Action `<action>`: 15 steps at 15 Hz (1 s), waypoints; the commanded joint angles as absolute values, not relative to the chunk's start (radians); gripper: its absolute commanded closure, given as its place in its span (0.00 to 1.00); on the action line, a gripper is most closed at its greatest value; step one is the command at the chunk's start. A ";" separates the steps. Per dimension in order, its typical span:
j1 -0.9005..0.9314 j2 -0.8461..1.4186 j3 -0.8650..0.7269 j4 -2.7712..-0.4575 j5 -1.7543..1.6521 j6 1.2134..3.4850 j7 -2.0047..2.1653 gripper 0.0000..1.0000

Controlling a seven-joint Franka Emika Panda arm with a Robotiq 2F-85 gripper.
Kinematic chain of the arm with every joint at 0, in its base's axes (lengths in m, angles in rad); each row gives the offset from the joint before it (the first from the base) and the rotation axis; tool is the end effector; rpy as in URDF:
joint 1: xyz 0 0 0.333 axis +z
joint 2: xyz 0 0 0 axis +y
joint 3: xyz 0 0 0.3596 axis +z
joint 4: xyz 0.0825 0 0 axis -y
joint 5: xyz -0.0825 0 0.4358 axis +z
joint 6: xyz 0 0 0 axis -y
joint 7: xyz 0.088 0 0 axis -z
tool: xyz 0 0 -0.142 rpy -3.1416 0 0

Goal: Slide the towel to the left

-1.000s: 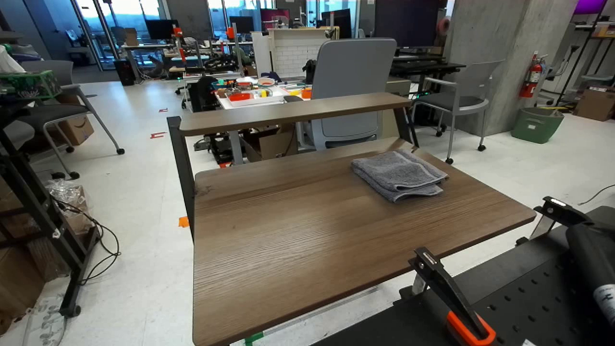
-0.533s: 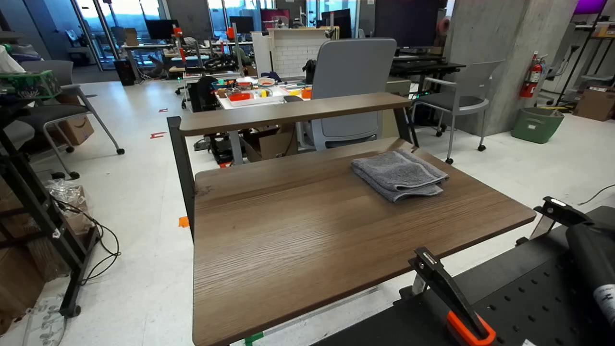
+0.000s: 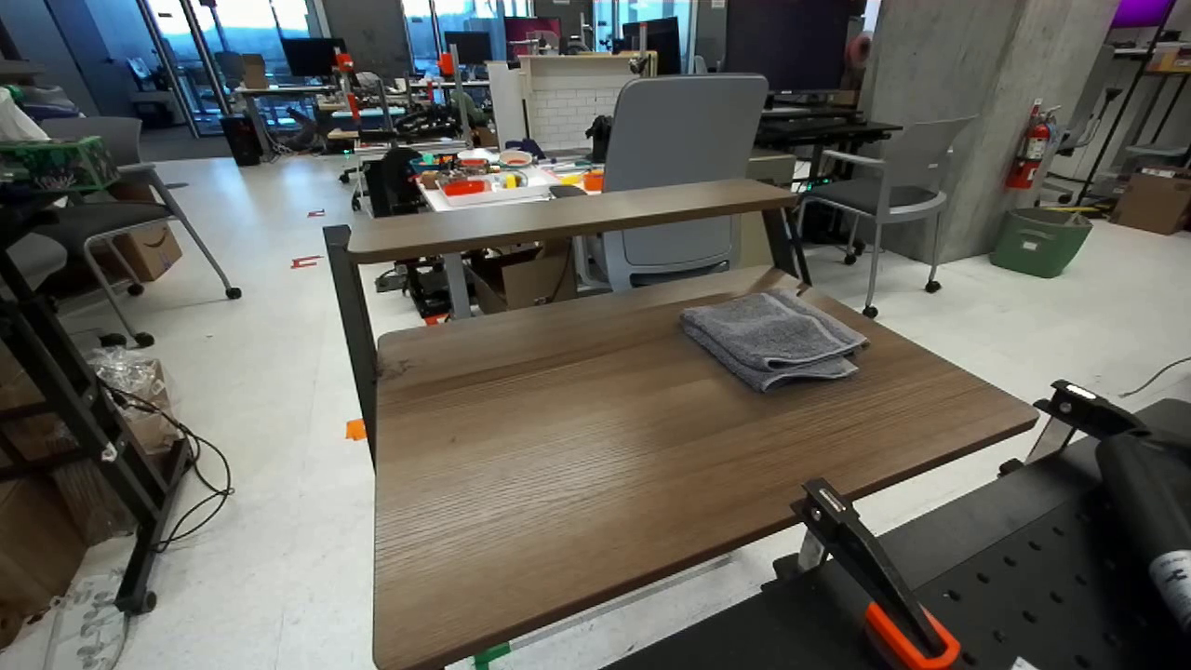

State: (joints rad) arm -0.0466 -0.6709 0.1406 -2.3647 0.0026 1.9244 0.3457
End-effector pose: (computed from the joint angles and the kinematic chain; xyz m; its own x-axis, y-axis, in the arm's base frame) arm 0.4008 0.0469 0.5733 0.9354 -0.2610 0.2385 -0.2697 -0.9629 0.0040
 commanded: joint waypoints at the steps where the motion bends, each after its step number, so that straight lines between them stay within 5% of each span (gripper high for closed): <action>1: -0.043 -0.670 0.138 -2.363 0.000 1.922 0.347 0.00; 8: -0.080 -0.650 0.159 -2.367 -0.030 1.997 0.416 0.00; 15: -0.149 -0.375 0.154 -2.319 -0.102 2.168 0.530 0.00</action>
